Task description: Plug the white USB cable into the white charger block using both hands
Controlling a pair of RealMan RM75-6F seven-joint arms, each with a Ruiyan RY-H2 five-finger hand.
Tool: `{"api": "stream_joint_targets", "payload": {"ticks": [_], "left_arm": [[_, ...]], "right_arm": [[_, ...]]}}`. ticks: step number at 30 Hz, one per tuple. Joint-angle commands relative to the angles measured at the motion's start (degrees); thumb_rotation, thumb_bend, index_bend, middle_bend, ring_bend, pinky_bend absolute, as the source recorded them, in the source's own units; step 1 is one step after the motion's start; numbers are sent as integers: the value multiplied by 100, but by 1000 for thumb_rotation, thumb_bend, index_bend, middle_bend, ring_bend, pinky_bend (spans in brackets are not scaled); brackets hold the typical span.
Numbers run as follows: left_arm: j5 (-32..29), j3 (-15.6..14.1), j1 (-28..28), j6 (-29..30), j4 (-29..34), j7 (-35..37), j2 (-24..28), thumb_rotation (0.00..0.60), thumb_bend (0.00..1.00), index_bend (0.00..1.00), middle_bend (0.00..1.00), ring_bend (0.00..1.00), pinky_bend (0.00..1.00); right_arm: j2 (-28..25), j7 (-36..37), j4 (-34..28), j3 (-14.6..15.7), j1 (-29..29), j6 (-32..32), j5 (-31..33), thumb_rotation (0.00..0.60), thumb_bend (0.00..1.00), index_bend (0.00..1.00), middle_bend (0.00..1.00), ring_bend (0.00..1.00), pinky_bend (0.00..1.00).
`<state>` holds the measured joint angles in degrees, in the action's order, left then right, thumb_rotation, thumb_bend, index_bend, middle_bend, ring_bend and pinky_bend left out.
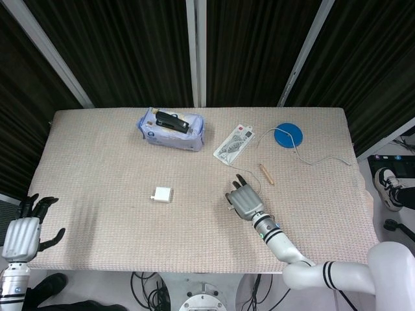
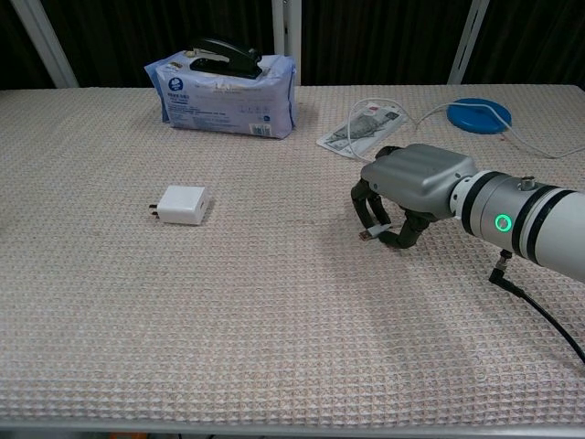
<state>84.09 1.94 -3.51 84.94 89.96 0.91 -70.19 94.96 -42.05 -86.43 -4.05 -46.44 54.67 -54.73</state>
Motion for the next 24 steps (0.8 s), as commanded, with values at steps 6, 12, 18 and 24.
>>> {"api": "stream_joint_targets", "payload": {"ticks": [6, 12, 18, 24], "left_arm": [[107, 48, -136, -97, 74, -6, 87, 600, 240, 191, 148, 0, 0], [408, 137, -623, -561, 317, -134, 235, 600, 236, 193, 149, 0, 0], [364, 363, -1485, -1662, 202, -41, 116, 600, 236, 218, 163, 1, 0], [-95, 653, -2332, -2744, -202, -248, -410, 600, 236, 220, 166, 1, 0]], "right_arm": [[-178, 187, -204, -31, 59, 143, -206, 600, 332, 562, 549, 196, 57], [-585, 719, -615, -148, 225, 294, -445, 600, 332, 574, 557, 204, 57], [-1127, 1213, -1024, -298, 401, 411, -537, 600, 332, 574, 556, 205, 57], [-1641, 1569, -1334, -520, 542, 583, -541, 600, 331, 575, 554, 204, 57]]}}
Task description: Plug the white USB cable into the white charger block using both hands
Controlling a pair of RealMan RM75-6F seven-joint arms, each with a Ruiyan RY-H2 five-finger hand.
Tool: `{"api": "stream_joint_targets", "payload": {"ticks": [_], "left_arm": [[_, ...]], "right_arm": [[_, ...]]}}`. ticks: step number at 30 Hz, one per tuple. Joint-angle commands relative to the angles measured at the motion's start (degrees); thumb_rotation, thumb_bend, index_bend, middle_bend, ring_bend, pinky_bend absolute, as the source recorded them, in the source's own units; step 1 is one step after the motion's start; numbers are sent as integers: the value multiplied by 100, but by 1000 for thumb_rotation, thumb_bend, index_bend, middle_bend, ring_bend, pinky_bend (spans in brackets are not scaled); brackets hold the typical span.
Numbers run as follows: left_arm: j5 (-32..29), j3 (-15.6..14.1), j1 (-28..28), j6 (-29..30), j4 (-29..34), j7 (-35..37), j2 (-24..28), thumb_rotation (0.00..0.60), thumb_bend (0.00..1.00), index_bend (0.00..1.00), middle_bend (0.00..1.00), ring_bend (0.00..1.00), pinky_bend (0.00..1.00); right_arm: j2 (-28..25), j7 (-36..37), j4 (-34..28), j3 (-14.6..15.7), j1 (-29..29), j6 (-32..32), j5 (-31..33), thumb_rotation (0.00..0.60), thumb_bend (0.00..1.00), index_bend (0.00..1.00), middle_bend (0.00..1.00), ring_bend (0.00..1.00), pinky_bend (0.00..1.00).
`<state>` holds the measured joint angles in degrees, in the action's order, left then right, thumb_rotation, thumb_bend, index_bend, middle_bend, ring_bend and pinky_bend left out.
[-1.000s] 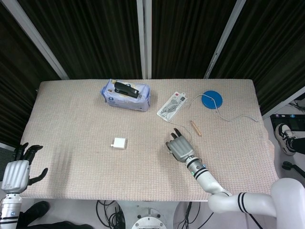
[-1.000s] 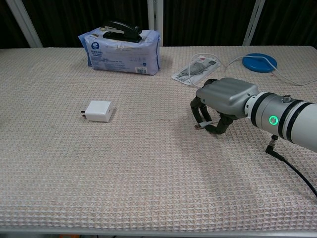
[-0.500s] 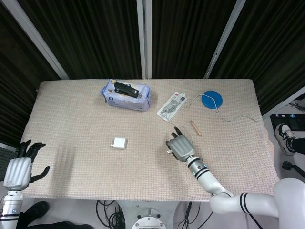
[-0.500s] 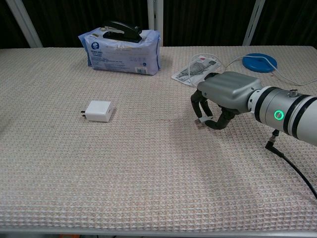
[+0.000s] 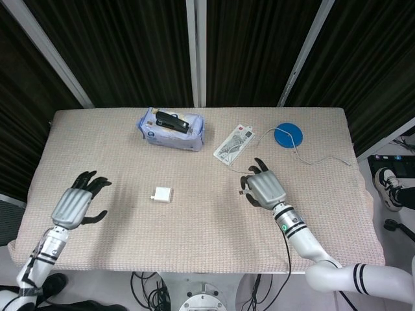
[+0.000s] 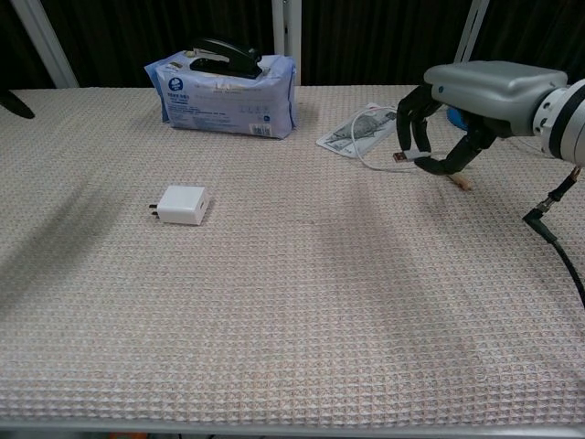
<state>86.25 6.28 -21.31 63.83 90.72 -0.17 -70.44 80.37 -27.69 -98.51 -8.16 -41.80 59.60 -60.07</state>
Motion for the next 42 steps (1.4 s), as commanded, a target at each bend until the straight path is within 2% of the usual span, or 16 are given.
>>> {"api": "stream_joint_targets", "payload": {"ticks": [1, 10, 18, 25, 42], "left_arm": [[-398, 252, -689, -796, -352, -211, -518, 600, 236, 220, 166, 1, 0], [-1127, 446, -1415, -1516, -822, -704, -1461, 600, 251, 229, 187, 1, 0], [-1494, 385, -1651, -1582, -1099, -1062, -1941, 600, 264, 252, 227, 24, 0], [-1882, 365, -1673, -1519, -1340, -1233, -2181, 600, 265, 300, 246, 31, 3], [-1940, 325, -1750, -1444, -1534, -938, -2364, 587, 294, 315, 277, 56, 5]], "right_arm": [[-263, 201, -174, -151, 102, 115, 2, 600, 331, 575, 554, 204, 57], [-587, 423, -344, -296, 181, 192, 27, 600, 332, 575, 554, 204, 56], [-595, 523, -250, -251, 202, 105, 64, 600, 332, 575, 554, 205, 56], [-558, 596, -154, -221, 210, 47, 73, 600, 331, 575, 552, 205, 56], [-528, 584, -107, -196, 231, 56, 106, 600, 332, 575, 552, 207, 56]]}}
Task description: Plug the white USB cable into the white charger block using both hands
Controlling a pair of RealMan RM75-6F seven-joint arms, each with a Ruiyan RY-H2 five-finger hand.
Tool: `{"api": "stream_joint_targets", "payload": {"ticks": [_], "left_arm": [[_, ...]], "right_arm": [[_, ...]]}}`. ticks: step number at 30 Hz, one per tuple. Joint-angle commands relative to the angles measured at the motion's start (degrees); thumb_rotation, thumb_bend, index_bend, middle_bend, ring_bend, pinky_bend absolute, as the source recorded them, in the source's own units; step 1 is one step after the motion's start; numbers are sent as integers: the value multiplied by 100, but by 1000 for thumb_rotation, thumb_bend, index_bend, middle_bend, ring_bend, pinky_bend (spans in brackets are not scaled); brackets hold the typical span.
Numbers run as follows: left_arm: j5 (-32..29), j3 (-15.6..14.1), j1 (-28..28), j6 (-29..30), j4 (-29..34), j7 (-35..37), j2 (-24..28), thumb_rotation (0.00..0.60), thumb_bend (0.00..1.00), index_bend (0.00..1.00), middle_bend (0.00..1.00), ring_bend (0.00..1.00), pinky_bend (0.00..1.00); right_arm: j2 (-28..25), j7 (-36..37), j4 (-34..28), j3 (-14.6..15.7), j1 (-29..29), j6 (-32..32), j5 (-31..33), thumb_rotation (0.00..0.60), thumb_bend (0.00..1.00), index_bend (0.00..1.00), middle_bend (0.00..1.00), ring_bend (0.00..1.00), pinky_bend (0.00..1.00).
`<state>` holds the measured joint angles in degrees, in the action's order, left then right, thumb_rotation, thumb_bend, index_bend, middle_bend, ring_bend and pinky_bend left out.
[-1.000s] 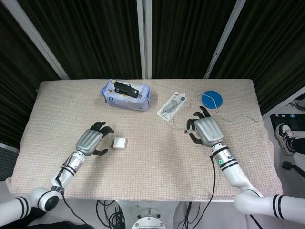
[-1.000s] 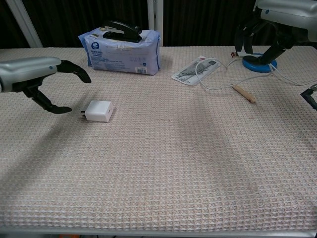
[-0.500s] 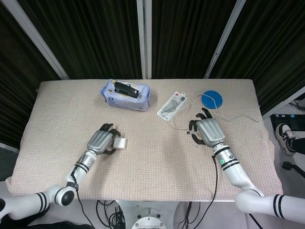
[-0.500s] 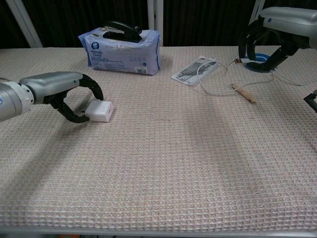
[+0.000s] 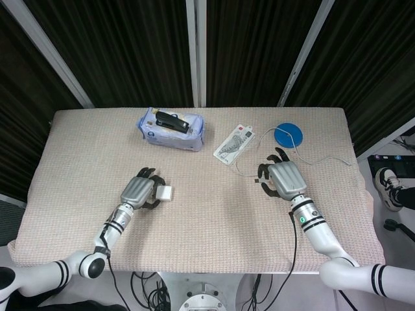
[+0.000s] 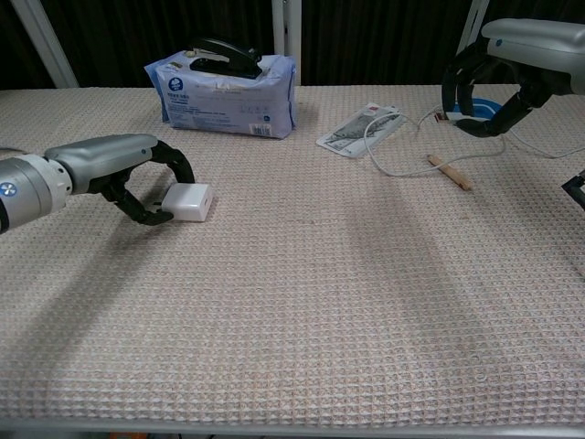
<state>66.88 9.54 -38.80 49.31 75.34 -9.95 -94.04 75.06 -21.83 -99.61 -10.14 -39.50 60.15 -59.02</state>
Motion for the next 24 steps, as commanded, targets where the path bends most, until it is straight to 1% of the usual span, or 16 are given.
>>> {"api": "stream_joint_targets", "payload": {"ticks": [1, 7, 12, 14, 18, 22, 24], "left_arm": [[-6, -6, -3, 3, -3, 69, -8, 586, 295, 315, 278, 56, 5], [-97, 14, -23, -63, -68, 250, -77, 586, 313, 330, 293, 68, 16], [-105, 66, -19, -29, -195, 495, -198, 583, 371, 406, 359, 131, 64], [-82, 82, -7, -33, -221, 666, -221, 585, 379, 434, 379, 148, 73], [70, 96, 44, 64, -268, 1019, -252, 585, 380, 481, 420, 185, 96], [267, 140, 125, 231, -203, 1515, -242, 600, 379, 500, 439, 200, 105], [383, 152, 168, 370, -136, 1652, -200, 600, 379, 503, 442, 200, 111]], "right_arm": [[9, 2, 8, 5, 2, -4, 6, 600, 332, 576, 552, 206, 56], [35, 2, 37, 14, 5, -13, 15, 600, 332, 581, 554, 209, 56], [44, 11, 48, 15, 15, -4, 15, 600, 331, 583, 556, 210, 56], [47, 13, 54, 20, 23, 1, 14, 600, 332, 584, 557, 215, 56], [40, 55, 53, 2, 36, 11, 19, 600, 331, 585, 558, 221, 57], [7, 120, -31, -27, 32, -16, 1, 600, 331, 587, 558, 221, 57], [-24, 170, -110, -50, 4, -104, 40, 600, 331, 587, 559, 221, 57]]}}
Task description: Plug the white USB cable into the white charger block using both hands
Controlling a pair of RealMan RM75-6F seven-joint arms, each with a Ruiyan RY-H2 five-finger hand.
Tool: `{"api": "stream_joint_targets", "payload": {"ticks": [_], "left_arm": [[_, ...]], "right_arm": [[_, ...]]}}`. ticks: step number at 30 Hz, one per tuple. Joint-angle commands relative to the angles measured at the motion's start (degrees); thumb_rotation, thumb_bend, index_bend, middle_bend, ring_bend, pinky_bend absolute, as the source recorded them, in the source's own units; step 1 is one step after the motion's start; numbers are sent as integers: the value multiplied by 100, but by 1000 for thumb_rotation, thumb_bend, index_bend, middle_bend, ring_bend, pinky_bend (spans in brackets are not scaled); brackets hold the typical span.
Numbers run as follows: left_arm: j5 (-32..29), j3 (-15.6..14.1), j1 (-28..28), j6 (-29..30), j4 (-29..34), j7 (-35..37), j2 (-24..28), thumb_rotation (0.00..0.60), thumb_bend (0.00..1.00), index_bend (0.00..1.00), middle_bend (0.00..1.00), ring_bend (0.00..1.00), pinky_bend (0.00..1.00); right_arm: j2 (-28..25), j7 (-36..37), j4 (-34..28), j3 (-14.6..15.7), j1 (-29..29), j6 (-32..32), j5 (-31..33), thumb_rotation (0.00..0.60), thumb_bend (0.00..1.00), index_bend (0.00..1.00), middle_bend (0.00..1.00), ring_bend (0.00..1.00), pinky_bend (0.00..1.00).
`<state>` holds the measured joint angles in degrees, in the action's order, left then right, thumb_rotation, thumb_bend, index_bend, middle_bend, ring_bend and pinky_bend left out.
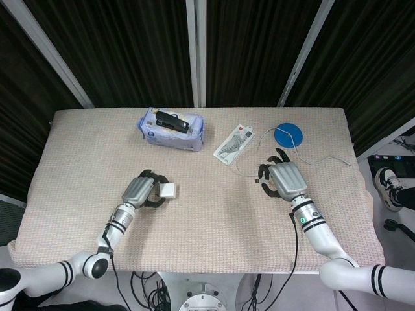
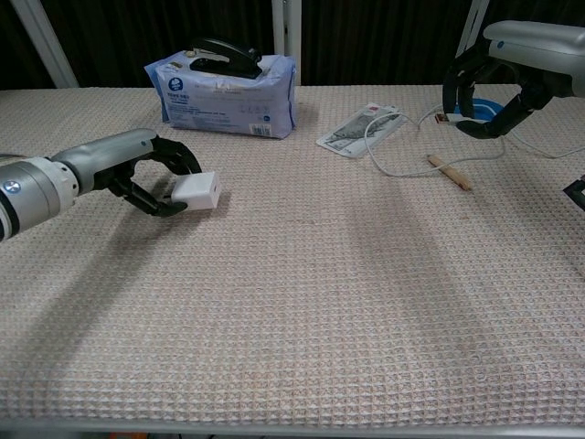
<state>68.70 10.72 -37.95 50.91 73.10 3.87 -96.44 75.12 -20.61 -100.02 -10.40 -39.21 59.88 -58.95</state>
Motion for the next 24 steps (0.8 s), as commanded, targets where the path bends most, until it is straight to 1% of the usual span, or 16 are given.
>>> {"api": "stream_joint_targets", "payload": {"ticks": [1, 3, 6, 10, 13, 19, 24], "left_arm": [[236, 43, 99, 272, 137, 293, 64, 598, 379, 503, 442, 200, 112], [285, 70, 123, 392, 259, 285, 117, 585, 380, 503, 442, 200, 114], [301, 129, 134, 577, 494, 71, 204, 567, 379, 503, 442, 200, 112], [156, 218, 92, 677, 950, -459, 375, 540, 380, 503, 442, 200, 104], [-2, 309, 28, 717, 1255, -851, 479, 538, 380, 503, 442, 200, 104], [-283, 458, -112, 831, 1732, -1556, 635, 540, 380, 503, 441, 200, 105], [-523, 495, -232, 886, 2015, -2126, 749, 529, 379, 503, 440, 200, 105]], "right_arm": [[-42, 67, -107, -39, -48, -127, 58, 600, 331, 587, 559, 221, 57], [-52, 80, -187, -71, -114, -236, 101, 600, 331, 588, 559, 221, 57], [-9, -6, -285, -125, -289, -436, 214, 600, 331, 588, 559, 221, 57], [125, -219, -312, -261, -642, -728, 653, 600, 331, 589, 561, 224, 58], [283, -452, -262, -353, -938, -851, 1079, 600, 332, 590, 562, 228, 57], [627, -787, -89, -511, -1447, -838, 1826, 600, 331, 590, 562, 230, 57], [857, -963, 37, -610, -1780, -744, 2251, 600, 331, 590, 561, 232, 57]]}}
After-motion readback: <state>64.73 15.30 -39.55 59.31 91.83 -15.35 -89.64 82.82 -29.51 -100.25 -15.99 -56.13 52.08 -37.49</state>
